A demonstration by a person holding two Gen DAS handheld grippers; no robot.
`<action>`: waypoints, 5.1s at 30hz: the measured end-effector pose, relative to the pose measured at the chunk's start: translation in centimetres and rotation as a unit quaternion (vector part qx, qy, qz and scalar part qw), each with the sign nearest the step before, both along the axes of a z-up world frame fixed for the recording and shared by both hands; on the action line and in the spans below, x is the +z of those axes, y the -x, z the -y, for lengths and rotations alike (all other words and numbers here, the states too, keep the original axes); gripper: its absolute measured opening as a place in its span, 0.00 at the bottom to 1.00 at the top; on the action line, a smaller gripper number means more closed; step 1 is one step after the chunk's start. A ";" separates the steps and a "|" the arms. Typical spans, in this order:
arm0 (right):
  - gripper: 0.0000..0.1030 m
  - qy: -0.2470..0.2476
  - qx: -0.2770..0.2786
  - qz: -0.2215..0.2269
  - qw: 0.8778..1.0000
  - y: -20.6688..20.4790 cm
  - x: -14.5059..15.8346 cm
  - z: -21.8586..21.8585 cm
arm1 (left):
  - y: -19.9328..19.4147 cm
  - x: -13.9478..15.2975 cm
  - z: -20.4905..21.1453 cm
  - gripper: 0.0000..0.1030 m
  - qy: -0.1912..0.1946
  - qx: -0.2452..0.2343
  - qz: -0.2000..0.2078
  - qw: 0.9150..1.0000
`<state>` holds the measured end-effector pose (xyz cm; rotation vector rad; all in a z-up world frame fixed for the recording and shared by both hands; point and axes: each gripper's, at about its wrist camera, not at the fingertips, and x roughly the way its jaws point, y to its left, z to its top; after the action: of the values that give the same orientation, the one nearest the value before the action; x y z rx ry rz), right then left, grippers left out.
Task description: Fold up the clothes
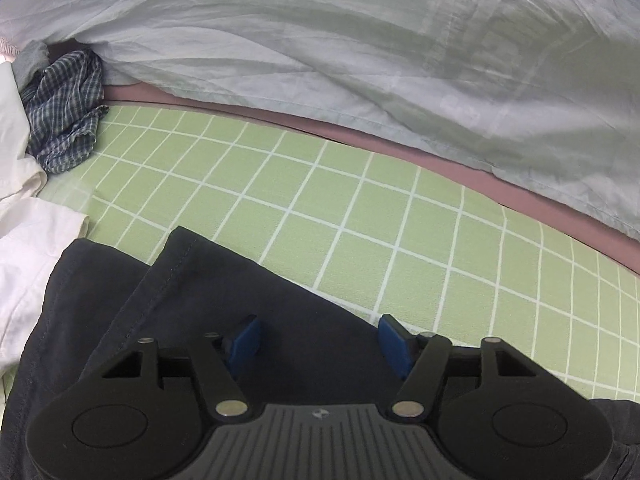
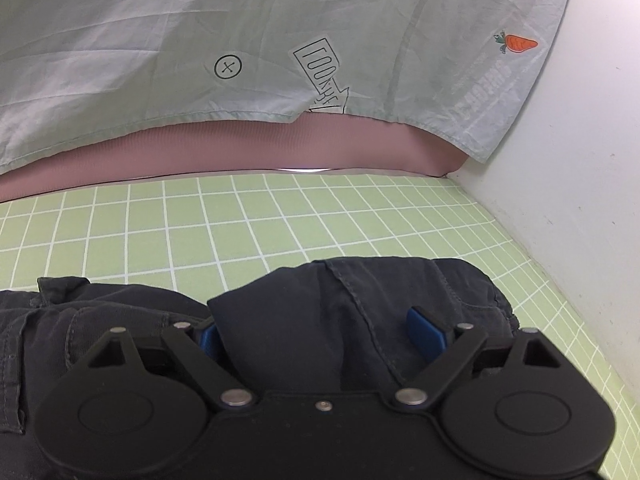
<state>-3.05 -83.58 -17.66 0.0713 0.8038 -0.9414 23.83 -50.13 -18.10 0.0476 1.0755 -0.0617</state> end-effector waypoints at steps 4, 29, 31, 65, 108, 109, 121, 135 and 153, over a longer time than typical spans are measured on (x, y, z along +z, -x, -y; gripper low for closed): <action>0.58 0.004 0.006 0.005 1.000 0.6 0.6 -0.4 | 0.0 0.7 -0.3 0.20 0.002 0.004 -0.004 1.000; 0.19 0.030 0.028 0.009 0.999 4.0 2.7 -3.5 | 0.6 2.1 -5.2 0.36 0.018 -0.002 0.012 1.000; 0.19 0.035 0.032 0.000 0.999 3.7 2.3 -3.5 | -0.2 2.0 -6.2 0.38 0.014 -0.003 0.022 1.000; 0.10 0.088 0.023 0.012 0.996 5.7 6.2 -5.8 | 6.5 10.9 -12.6 0.09 0.091 -0.048 0.141 0.985; 0.67 -0.077 -0.024 0.102 0.992 4.5 7.6 1.6 | 22.2 1.6 -23.0 0.10 0.021 0.122 -0.065 0.990; 0.67 -0.085 -0.028 0.105 0.990 4.2 7.5 2.0 | 22.0 1.5 -22.8 0.10 0.016 0.120 -0.067 0.990; 0.65 -0.153 -0.068 0.041 0.985 4.9 3.5 4.3 | 21.5 1.6 -22.2 0.10 0.003 0.112 -0.066 0.991; 0.08 -0.041 -0.045 0.074 0.995 19.4 10.4 -4.2 | 25.0 5.1 -26.8 0.10 0.038 0.120 -0.003 0.992; 0.10 -0.091 -0.048 -0.132 0.986 26.3 0.8 -15.8 | 27.2 4.9 -36.3 0.17 0.020 0.087 -0.011 0.996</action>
<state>-29.31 -67.83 -16.84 0.1480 1.1388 -0.9791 -3.39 -13.81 -13.21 -0.0826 1.0964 0.0743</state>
